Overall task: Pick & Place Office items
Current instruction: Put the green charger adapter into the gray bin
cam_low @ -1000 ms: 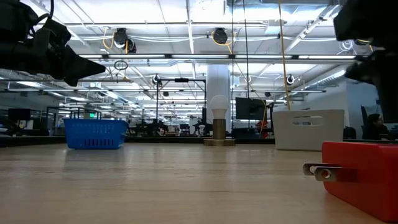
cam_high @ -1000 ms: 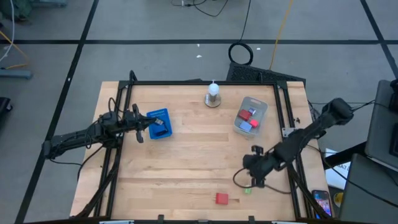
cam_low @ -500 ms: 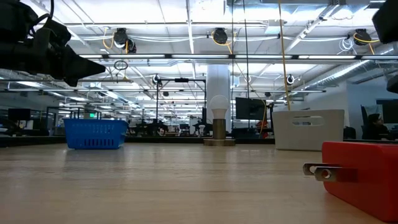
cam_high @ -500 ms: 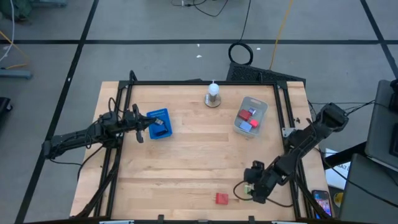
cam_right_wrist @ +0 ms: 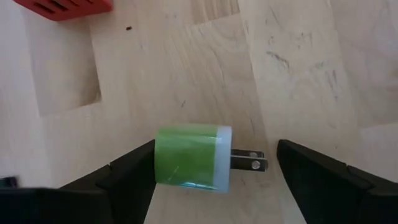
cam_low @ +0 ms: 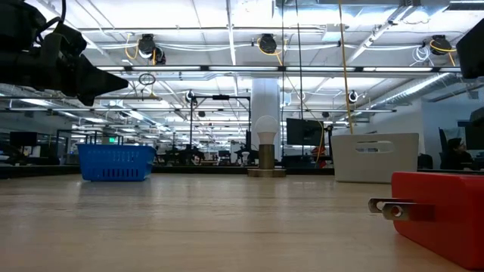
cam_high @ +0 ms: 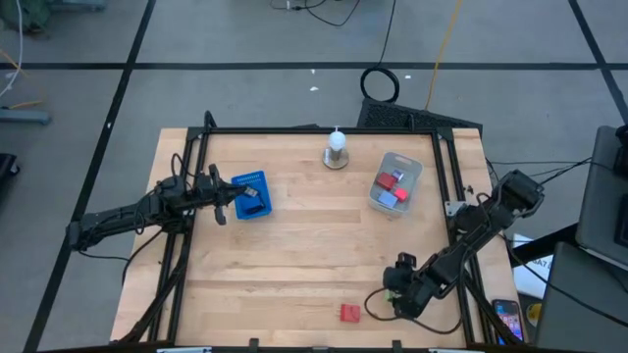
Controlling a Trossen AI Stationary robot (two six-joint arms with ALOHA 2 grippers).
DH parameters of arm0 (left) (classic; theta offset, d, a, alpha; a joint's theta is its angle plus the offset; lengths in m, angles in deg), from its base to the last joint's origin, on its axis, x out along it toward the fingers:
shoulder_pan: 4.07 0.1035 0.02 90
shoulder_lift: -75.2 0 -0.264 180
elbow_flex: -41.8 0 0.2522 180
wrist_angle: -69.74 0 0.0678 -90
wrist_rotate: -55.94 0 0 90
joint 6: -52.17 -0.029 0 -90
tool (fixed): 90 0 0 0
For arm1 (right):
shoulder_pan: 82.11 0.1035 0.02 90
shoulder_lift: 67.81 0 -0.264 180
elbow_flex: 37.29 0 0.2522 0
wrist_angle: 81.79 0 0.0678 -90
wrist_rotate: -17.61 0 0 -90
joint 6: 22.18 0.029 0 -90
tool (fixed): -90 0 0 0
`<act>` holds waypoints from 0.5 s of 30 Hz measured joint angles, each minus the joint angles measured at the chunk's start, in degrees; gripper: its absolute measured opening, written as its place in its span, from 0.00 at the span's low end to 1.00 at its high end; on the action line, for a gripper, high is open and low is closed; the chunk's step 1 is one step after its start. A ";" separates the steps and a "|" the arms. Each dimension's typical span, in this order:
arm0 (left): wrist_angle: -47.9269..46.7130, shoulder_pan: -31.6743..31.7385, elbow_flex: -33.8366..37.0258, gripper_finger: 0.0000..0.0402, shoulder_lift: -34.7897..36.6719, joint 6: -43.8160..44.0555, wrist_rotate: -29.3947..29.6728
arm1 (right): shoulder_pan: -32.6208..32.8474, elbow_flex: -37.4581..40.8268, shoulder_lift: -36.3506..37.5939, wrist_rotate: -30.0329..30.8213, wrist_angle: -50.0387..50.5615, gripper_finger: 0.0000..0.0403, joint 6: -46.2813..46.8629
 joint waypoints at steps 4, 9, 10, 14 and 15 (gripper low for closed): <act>0.00 0.02 0.00 0.05 -0.01 0.02 0.00 | -0.02 -0.20 -0.88 0.34 0.71 0.78 -0.46; 0.00 0.02 0.00 0.05 -0.01 0.07 0.00 | -0.02 -0.11 -0.48 1.54 1.04 0.72 -0.31; 0.00 0.02 0.00 0.05 -0.01 0.07 0.00 | -0.04 -0.07 -0.29 1.53 1.13 0.70 0.07; 0.00 0.02 0.00 0.05 -0.01 0.05 0.00 | -0.09 0.02 0.05 1.54 1.12 0.57 0.42; 0.00 0.02 0.00 0.05 -0.01 0.04 0.02 | -0.09 0.02 0.05 1.52 1.10 0.57 0.34</act>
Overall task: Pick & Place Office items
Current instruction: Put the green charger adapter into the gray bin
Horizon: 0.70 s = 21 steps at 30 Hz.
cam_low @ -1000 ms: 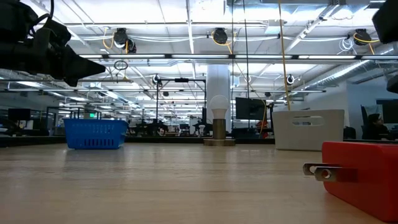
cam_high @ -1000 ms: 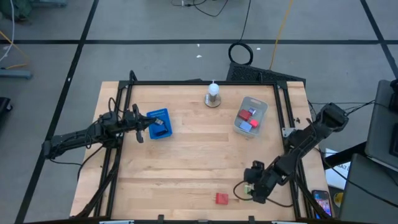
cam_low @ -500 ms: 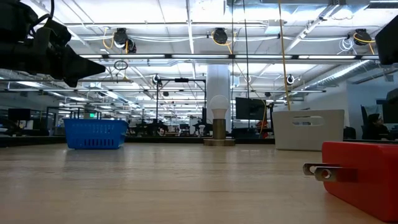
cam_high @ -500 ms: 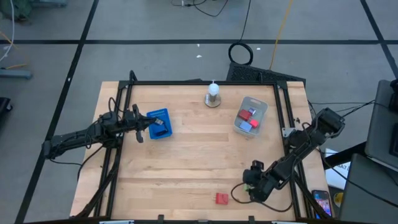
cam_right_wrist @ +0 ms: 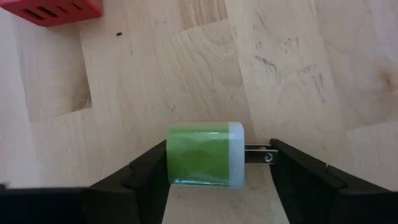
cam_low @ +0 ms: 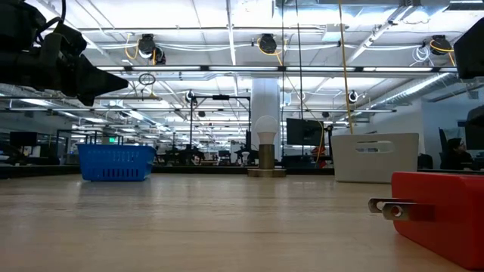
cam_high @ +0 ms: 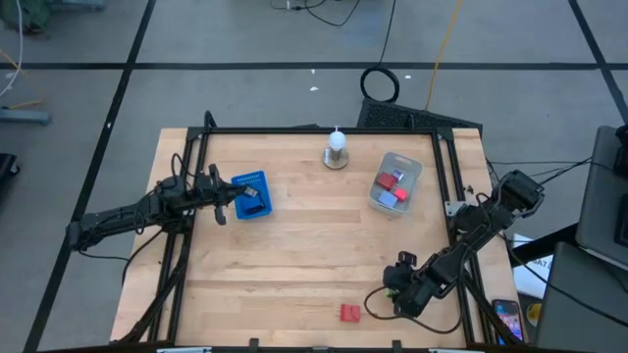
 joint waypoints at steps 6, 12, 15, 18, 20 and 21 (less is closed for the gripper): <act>0.00 0.00 0.00 0.05 0.00 0.00 -0.01 | -0.09 0.09 0.79 -0.12 -0.53 0.57 -2.41; 0.00 0.00 0.00 0.05 0.00 -0.02 -0.02 | -1.16 0.11 8.93 4.05 -3.43 0.57 -12.69; 0.00 0.00 0.00 0.05 0.00 -0.02 0.00 | -1.45 0.11 15.60 8.36 -3.42 0.57 -20.05; -0.01 0.00 0.00 0.05 0.00 -0.32 0.00 | -2.66 0.67 23.50 11.10 -3.88 0.57 -28.03; 0.00 0.00 0.00 0.05 0.00 -0.74 0.00 | -3.97 1.64 29.12 12.73 -3.52 0.57 -32.90; 0.00 0.00 0.00 0.05 0.00 -1.10 -0.02 | -4.70 2.19 31.92 13.33 -3.65 0.57 -35.62</act>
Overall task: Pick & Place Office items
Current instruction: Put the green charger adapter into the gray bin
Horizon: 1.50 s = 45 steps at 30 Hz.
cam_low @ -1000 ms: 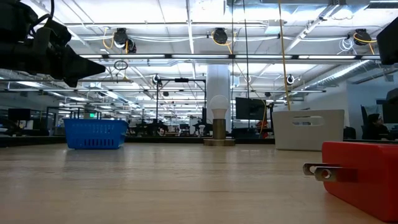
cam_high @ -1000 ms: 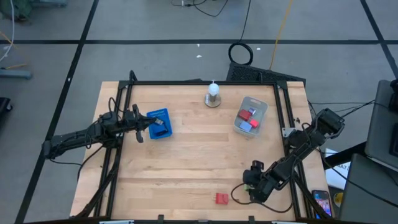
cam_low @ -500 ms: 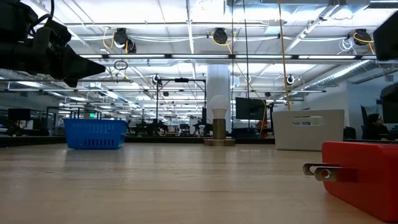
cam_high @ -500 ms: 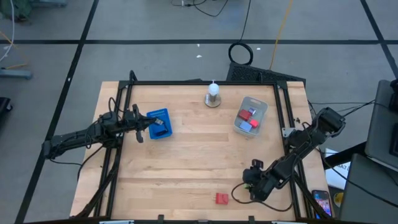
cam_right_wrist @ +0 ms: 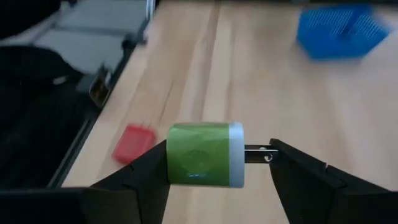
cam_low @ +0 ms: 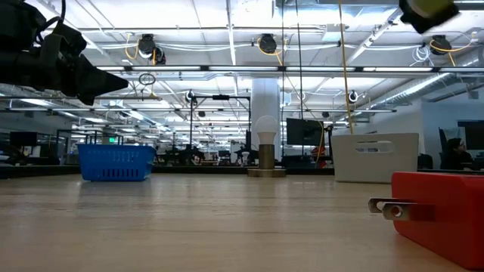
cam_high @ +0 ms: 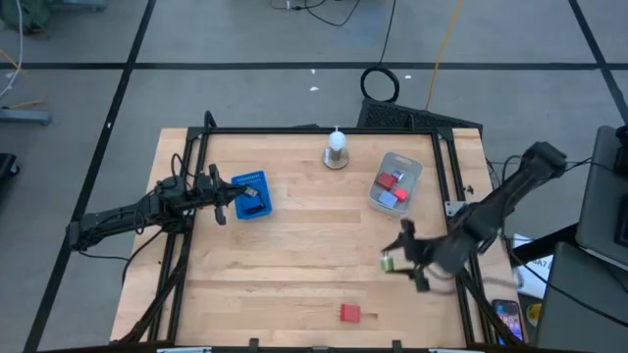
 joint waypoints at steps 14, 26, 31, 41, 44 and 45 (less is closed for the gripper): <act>0.00 0.00 0.01 0.05 0.00 -0.43 0.02 | -9.82 21.81 39.97 -4.35 -14.88 0.57 -17.17; -0.09 0.00 0.02 0.05 0.00 -0.50 1.08 | -14.21 34.18 56.63 0.36 -14.74 0.57 -19.89; -0.21 0.00 0.02 0.05 0.02 -1.42 1.87 | -15.65 37.49 57.47 0.05 -14.92 0.57 -20.12; -0.28 0.00 0.02 0.05 0.02 -1.74 1.94 | -16.82 39.05 57.49 -0.19 -17.36 0.57 -18.63; -0.31 0.00 0.02 0.05 0.02 -1.90 1.96 | -16.86 38.30 57.22 2.44 -17.68 0.57 -18.87; -0.31 0.00 0.02 0.05 0.02 -1.91 1.96 | -17.03 37.47 56.78 4.26 -17.70 0.57 -18.96</act>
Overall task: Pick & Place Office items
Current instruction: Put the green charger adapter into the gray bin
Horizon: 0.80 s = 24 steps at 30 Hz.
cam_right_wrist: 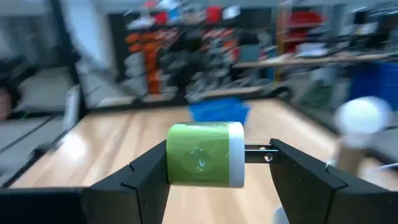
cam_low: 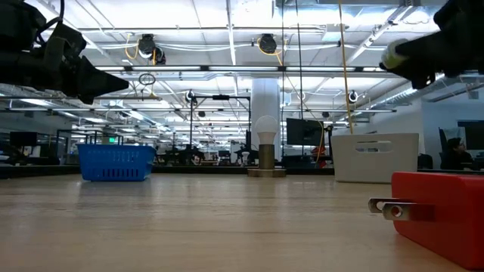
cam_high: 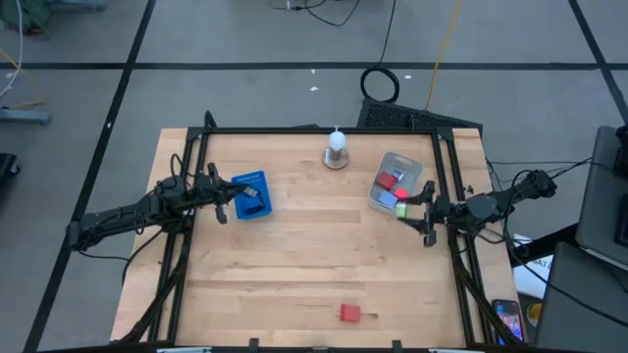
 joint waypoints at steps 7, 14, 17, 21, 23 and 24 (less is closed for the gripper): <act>-0.04 0.00 0.00 0.05 -0.02 0.96 0.04 | -3.28 -10.87 -10.12 5.86 4.24 0.57 0.00; -0.04 0.02 0.00 0.05 0.00 0.96 0.04 | -12.58 -28.09 -30.57 9.30 26.63 0.57 10.04; -0.06 0.00 0.00 0.05 -0.02 0.96 0.04 | -18.85 -33.09 -39.32 8.12 36.28 0.57 14.32; -0.07 0.00 0.00 0.05 -0.02 0.96 0.04 | -28.59 -34.95 -48.04 -2.32 39.10 0.57 13.38; -0.07 0.00 0.00 0.05 -0.02 0.65 0.04 | -33.26 -35.00 -51.38 -7.81 38.80 0.57 11.83; -0.07 0.00 0.00 0.05 0.00 0.40 0.04 | -35.46 -35.00 -52.87 -9.79 38.82 0.57 11.12</act>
